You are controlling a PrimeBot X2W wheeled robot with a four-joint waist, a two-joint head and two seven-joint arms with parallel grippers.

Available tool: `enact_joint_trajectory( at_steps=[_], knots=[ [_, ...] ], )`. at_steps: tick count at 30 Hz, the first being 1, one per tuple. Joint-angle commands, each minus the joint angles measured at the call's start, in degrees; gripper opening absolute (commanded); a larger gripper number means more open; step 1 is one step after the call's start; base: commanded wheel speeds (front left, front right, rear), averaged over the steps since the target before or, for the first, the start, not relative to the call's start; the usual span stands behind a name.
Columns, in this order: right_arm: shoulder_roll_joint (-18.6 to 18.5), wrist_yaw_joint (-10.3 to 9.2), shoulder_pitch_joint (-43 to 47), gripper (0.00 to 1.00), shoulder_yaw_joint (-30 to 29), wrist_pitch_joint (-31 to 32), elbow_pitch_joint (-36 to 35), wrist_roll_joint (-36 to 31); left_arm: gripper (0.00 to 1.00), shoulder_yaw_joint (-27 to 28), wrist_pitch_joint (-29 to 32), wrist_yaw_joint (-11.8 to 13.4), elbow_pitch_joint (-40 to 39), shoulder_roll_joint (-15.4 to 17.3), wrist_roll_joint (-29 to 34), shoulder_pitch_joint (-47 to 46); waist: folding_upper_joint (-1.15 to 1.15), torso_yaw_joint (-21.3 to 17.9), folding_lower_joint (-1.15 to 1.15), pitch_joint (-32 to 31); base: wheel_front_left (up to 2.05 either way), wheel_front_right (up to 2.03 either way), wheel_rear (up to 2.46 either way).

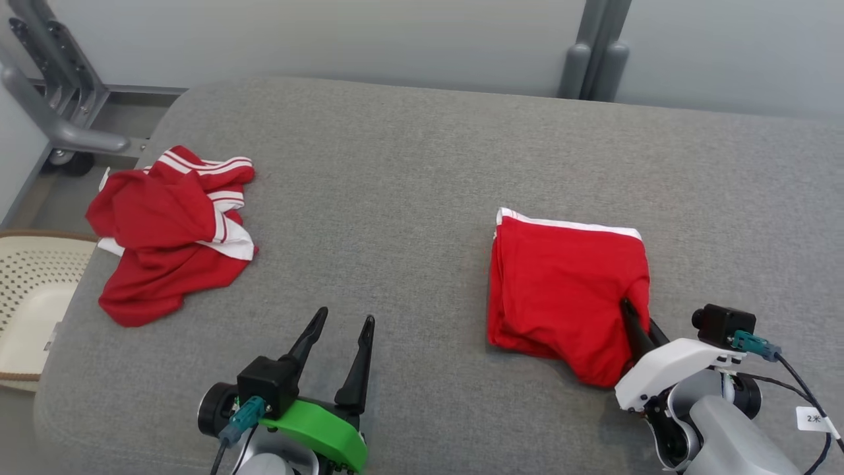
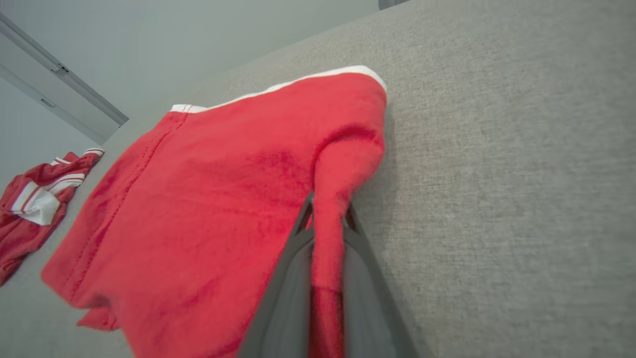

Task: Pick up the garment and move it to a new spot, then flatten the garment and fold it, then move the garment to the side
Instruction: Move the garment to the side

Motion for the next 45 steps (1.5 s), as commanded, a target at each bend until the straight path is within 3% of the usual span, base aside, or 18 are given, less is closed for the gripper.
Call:
enact_joint_trajectory(
  at_steps=[1,10,20,27,38,45],
  knots=[
    [-0.65,-0.01,0.19,0.0,-0.49,-0.16,-0.01,-1.06,1.0,-0.17,0.04,0.1,-0.36,0.18,0.76,-1.06,0.0,-2.81,0.0,-0.98,0.0,0.0,0.0],
    [-0.49,-0.01,-0.44,0.0,-2.06,-0.16,0.3,-2.37,1.0,-0.69,0.04,0.1,-1.09,0.19,1.68,-1.36,0.0,-11.57,0.0,-1.51,0.0,0.0,0.0],
    [0.53,-0.01,-0.5,0.0,-0.68,-0.16,-0.17,-2.27,1.0,-1.88,0.04,0.1,-1.83,0.19,2.4,-2.46,0.0,-24.02,0.0,-0.88,0.0,0.0,0.0],
    [1.0,-0.01,0.48,0.0,0.47,-0.16,-0.36,-1.28,1.0,-2.81,0.03,0.1,-2.66,0.21,2.01,-3.15,0.0,-30.68,0.0,-0.84,0.0,0.0,0.0],
    [1.31,-0.01,0.58,0.0,2.63,-0.16,-1.35,-0.14,1.0,-4.53,0.04,0.11,-4.27,0.23,2.99,-4.75,0.0,-37.2,0.0,1.29,0.0,0.0,0.0],
    [1.38,-0.01,-1.06,0.0,2.69,-0.16,-1.17,-0.26,1.0,-7.06,0.03,0.1,-4.36,0.24,3.6,-6.13,0.0,-37.18,0.0,3.52,0.0,0.0,0.0]
  ],
)
